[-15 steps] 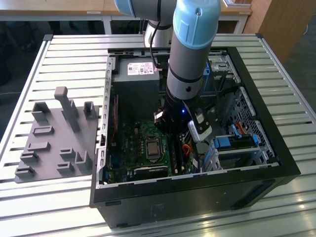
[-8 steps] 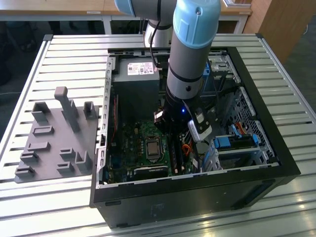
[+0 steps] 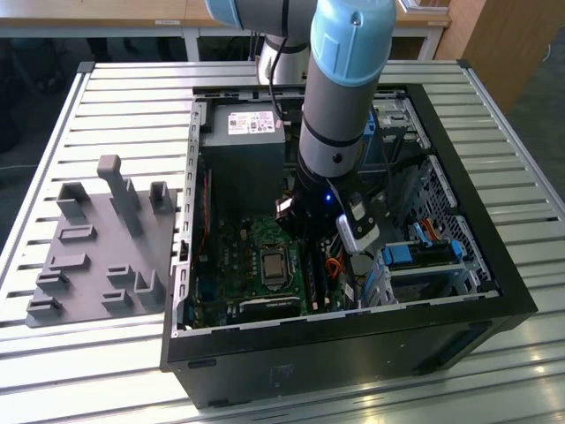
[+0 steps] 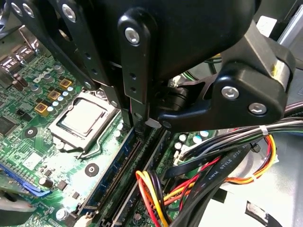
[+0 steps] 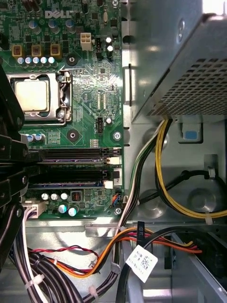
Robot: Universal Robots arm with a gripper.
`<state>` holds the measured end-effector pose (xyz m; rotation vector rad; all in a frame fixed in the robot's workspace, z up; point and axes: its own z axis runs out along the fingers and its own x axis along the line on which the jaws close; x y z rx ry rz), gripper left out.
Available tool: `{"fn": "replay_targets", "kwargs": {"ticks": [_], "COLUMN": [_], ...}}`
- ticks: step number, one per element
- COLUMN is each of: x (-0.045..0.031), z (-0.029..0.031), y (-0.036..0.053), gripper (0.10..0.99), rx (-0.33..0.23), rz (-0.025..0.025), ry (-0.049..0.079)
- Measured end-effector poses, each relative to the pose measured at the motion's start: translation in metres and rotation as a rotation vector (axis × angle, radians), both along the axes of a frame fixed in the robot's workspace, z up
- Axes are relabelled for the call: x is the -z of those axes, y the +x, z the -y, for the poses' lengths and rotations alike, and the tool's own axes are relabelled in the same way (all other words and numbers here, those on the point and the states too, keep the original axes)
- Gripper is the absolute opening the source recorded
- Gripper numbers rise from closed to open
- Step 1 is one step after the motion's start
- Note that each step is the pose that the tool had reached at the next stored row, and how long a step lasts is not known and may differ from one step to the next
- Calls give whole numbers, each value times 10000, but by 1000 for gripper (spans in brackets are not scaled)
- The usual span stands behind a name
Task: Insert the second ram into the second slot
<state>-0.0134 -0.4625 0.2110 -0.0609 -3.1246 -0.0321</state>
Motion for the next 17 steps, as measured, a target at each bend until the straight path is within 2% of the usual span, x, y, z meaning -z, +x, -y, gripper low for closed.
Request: {"fn": "replay_targets", "kwargs": {"ticks": [13, 15, 16, 17], "x": [33, 35, 34, 31], "z": [0, 0, 0, 0], "y": [1, 1, 1, 1], "gripper": [137, 149, 212, 212], "rx": [12, 12, 12, 12], "rz": [0, 0, 0, 0], "ry": [0, -1, -1, 0]}}
